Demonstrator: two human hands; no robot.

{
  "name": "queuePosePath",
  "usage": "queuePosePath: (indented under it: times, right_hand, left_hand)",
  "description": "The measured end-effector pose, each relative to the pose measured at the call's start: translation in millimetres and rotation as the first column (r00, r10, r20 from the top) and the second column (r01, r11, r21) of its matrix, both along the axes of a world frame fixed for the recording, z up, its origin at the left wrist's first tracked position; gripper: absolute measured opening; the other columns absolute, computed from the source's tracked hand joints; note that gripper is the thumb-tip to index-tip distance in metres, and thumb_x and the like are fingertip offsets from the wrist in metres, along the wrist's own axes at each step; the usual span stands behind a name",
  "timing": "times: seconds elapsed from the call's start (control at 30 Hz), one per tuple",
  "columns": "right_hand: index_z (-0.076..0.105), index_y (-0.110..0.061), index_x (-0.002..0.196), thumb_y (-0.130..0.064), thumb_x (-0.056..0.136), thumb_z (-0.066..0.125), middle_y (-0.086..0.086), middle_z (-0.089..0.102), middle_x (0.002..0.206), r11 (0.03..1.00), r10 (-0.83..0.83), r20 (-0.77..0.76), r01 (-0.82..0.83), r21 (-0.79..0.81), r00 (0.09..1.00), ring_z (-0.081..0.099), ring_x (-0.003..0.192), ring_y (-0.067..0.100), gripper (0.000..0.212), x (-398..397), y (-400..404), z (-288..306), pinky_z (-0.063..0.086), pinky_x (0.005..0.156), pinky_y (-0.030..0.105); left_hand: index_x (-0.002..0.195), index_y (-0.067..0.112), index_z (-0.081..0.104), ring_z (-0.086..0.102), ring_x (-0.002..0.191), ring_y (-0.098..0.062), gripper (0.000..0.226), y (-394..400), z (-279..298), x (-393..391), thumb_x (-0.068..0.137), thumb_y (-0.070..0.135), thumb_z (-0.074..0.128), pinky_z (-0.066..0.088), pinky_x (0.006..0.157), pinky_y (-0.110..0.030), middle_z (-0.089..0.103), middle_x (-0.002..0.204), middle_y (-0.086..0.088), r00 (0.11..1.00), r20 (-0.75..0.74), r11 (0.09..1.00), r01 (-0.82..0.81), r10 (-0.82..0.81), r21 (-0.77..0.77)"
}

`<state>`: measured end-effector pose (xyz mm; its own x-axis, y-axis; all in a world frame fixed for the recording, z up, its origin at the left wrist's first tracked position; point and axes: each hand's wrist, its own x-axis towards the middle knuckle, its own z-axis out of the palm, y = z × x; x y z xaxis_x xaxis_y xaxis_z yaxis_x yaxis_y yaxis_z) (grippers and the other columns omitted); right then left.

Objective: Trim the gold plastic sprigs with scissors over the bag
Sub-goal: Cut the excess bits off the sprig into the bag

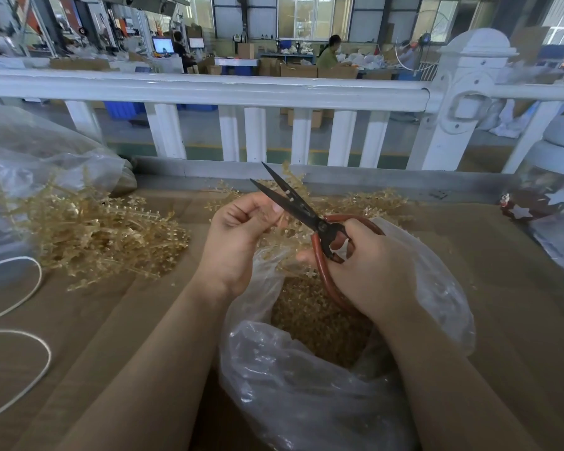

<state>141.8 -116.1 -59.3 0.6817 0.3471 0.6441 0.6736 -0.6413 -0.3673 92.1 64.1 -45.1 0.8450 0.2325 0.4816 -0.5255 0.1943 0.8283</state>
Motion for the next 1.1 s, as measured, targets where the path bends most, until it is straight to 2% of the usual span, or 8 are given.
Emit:
queuePosePath:
  times: [0.1, 0.33, 0.47, 0.57, 0.67, 0.77, 0.97, 1.1]
  right_hand:
    - [0.059, -0.025, 0.078, -0.095, 0.071, 0.033, -0.02, 0.054, 0.065, 1.0, 0.005, -0.008, -0.005, 0.011, 1.0, 0.048, 0.057, -0.005, 0.076, -0.9, 0.4, 0.5, 0.049, 0.052, 0.022]
    - [0.051, -0.023, 0.067, -0.097, 0.073, 0.018, -0.019, 0.043, 0.054, 0.998, 0.026, -0.002, -0.026, 0.049, 1.0, 0.044, 0.049, -0.001, 0.081, -3.0, 1.2, 2.0, 0.043, 0.047, 0.023]
    - [0.05, -0.025, 0.068, -0.096, 0.071, 0.029, -0.018, 0.046, 0.055, 0.999, 0.02, -0.015, -0.02, 0.035, 1.0, 0.046, 0.051, -0.001, 0.074, 0.0, 0.4, -0.6, 0.047, 0.049, 0.025]
    - [0.057, -0.025, 0.074, -0.094, 0.072, 0.036, -0.017, 0.054, 0.061, 1.0, 0.011, -0.024, -0.01, 0.026, 1.0, 0.051, 0.054, -0.001, 0.072, 2.6, 0.5, -2.9, 0.052, 0.052, 0.026]
    - [0.062, -0.025, 0.079, -0.093, 0.074, 0.038, -0.017, 0.058, 0.064, 1.0, 0.011, 0.0, -0.011, 0.019, 1.0, 0.053, 0.056, -0.001, 0.072, 4.1, 0.8, -4.4, 0.052, 0.052, 0.024]
    - [0.06, -0.025, 0.077, -0.087, 0.077, 0.046, -0.017, 0.058, 0.063, 1.0, 0.013, 0.02, -0.013, 0.023, 1.0, 0.052, 0.054, -0.002, 0.063, 5.0, 0.6, -6.1, 0.051, 0.05, 0.022]
    - [0.062, -0.027, 0.082, -0.09, 0.075, 0.043, -0.013, 0.065, 0.07, 0.997, 0.066, -0.023, -0.065, 0.04, 0.998, 0.058, 0.062, 0.003, 0.066, 4.3, 0.7, -5.7, 0.051, 0.057, 0.02]
    - [0.062, -0.022, 0.08, -0.095, 0.072, 0.034, -0.011, 0.065, 0.069, 0.997, 0.063, -0.039, -0.061, 0.051, 0.997, 0.059, 0.06, 0.005, 0.079, 3.4, 1.1, -4.1, 0.055, 0.057, 0.029]
  left_hand:
    - [0.088, 0.001, 0.066, 0.052, 0.064, -0.012, 0.008, -1.1, 0.8, -0.8, 0.089, 0.009, 0.062, 0.048, 0.071, -0.021, 0.06, 0.07, -0.005, 1.0, -0.002, 1.0, 0.002, -0.002, 0.0]
    - [0.091, 0.005, 0.066, 0.049, 0.065, -0.014, 0.006, -4.6, 4.9, -3.0, 0.091, 0.008, 0.061, 0.046, 0.072, -0.024, 0.059, 0.068, -0.003, 1.0, -0.006, 1.0, -0.012, 0.012, -0.004]
    - [0.096, 0.001, 0.064, 0.053, 0.063, -0.013, 0.012, -6.9, 7.2, -2.9, 0.086, 0.007, 0.063, 0.048, 0.069, -0.023, 0.061, 0.069, -0.005, 0.999, -0.013, 0.999, -0.041, 0.04, -0.027]
    - [0.102, -0.002, 0.064, 0.054, 0.063, -0.014, 0.02, -7.6, 7.8, -2.0, 0.083, 0.006, 0.065, 0.049, 0.067, -0.024, 0.062, 0.071, -0.008, 0.998, -0.017, 0.996, -0.068, 0.067, -0.056]
    - [0.1, 0.0, 0.065, 0.053, 0.061, -0.013, 0.019, -7.9, 8.1, -1.7, 0.082, 0.005, 0.066, 0.048, 0.065, -0.023, 0.061, 0.068, -0.007, 0.997, -0.006, 0.995, -0.076, 0.076, -0.06]
    - [0.098, 0.002, 0.066, 0.053, 0.061, -0.012, 0.018, -6.5, 6.9, -0.8, 0.08, 0.006, 0.067, 0.049, 0.065, -0.022, 0.062, 0.068, -0.006, 0.997, 0.003, 0.995, -0.076, 0.076, -0.065]
    - [0.096, 0.003, 0.065, 0.057, 0.06, -0.012, 0.015, -6.8, 5.3, 0.7, 0.081, 0.004, 0.068, 0.049, 0.067, -0.021, 0.067, 0.068, -0.003, 0.998, 0.032, 0.997, -0.056, 0.058, -0.059]
    - [0.096, 0.004, 0.065, 0.057, 0.059, -0.009, 0.012, -6.2, 4.6, 1.6, 0.084, 0.001, 0.067, 0.047, 0.063, -0.017, 0.067, 0.066, -0.001, 0.997, 0.029, 0.996, -0.072, 0.073, -0.044]
